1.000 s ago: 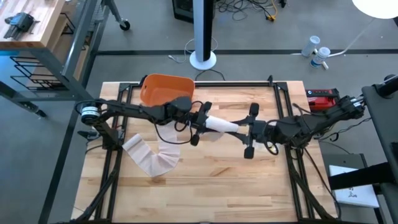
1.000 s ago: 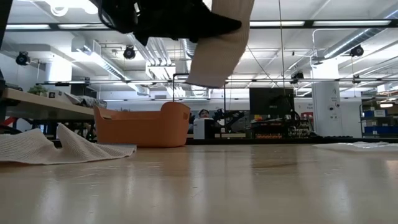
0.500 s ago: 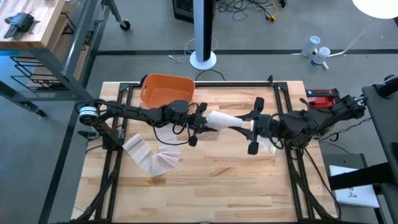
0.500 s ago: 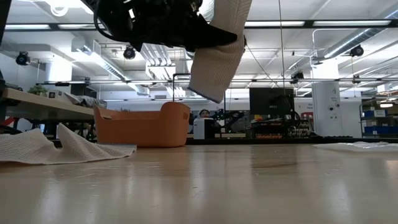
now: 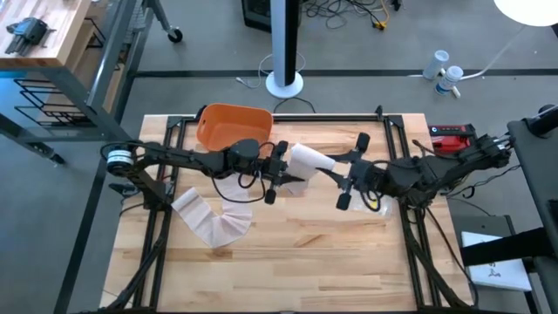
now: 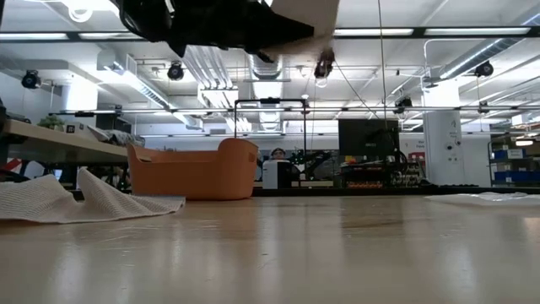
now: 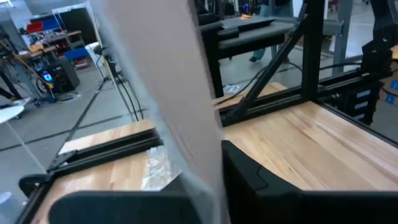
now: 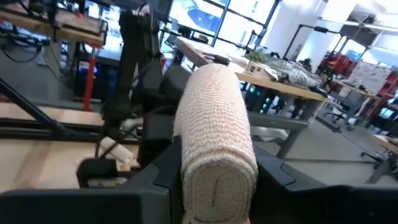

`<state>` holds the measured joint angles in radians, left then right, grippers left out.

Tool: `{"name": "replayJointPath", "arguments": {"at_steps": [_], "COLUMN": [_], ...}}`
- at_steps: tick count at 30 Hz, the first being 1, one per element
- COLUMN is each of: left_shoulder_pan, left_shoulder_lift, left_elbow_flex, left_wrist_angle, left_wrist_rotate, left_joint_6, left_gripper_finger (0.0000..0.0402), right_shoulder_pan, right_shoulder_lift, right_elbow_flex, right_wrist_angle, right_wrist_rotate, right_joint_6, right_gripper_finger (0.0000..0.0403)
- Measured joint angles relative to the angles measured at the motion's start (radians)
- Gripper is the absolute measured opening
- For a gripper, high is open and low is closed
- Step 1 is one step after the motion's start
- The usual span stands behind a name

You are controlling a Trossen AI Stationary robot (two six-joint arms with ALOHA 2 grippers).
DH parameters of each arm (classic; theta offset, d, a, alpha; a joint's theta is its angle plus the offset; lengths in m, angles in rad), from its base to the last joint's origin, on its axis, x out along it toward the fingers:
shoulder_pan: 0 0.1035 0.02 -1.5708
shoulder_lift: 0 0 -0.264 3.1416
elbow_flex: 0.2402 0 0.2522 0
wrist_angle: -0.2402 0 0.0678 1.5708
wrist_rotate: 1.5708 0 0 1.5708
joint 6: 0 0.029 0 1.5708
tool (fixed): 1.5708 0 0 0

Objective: Roll bandage
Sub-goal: Roll the right white bandage

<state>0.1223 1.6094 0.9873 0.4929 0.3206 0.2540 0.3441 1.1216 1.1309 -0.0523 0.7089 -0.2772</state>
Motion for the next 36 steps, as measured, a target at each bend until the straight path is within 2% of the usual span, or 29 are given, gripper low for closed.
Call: {"name": "replayJointPath", "arguments": {"at_steps": [5, 12, 22, 28, 36], "left_shoulder_pan": [-0.001, -0.001, -0.001, -0.001, -0.001], "left_shoulder_lift": [-0.053, -0.097, -0.138, -0.139, -0.177], "left_elbow_flex": [-0.003, -0.001, 0.003, 0.015, 0.02], "left_wrist_angle": [-0.049, -0.114, -0.113, -0.105, -0.11], "left_wrist_rotate": [0.001, 0.001, 0.021, 0.129, 0.135], "left_joint_6": [0.023, 0.028, 0.014, 0.006, 0.018], "left_gripper_finger": [0.0063, 0.0166, 0.0287, 0.0322, 0.0334], "right_shoulder_pan": [0.0, 0.001, 0.001, 0.0, 0.0], "right_shoulder_lift": [0.026, 0.026, 0.027, 0.033, 0.066], "right_elbow_flex": [0.003, 0.01, 0.009, 0.009, 0.008], "right_wrist_angle": [0.004, -0.004, 0.014, 0.037, 0.008], "right_wrist_rotate": [0.005, -0.014, -0.197, -0.219, -0.211], "right_joint_6": [-0.028, -0.041, -0.135, -0.163, -0.134], "right_gripper_finger": [0.0108, 0.0116, 0.0114, 0.0108, 0.0111]}}
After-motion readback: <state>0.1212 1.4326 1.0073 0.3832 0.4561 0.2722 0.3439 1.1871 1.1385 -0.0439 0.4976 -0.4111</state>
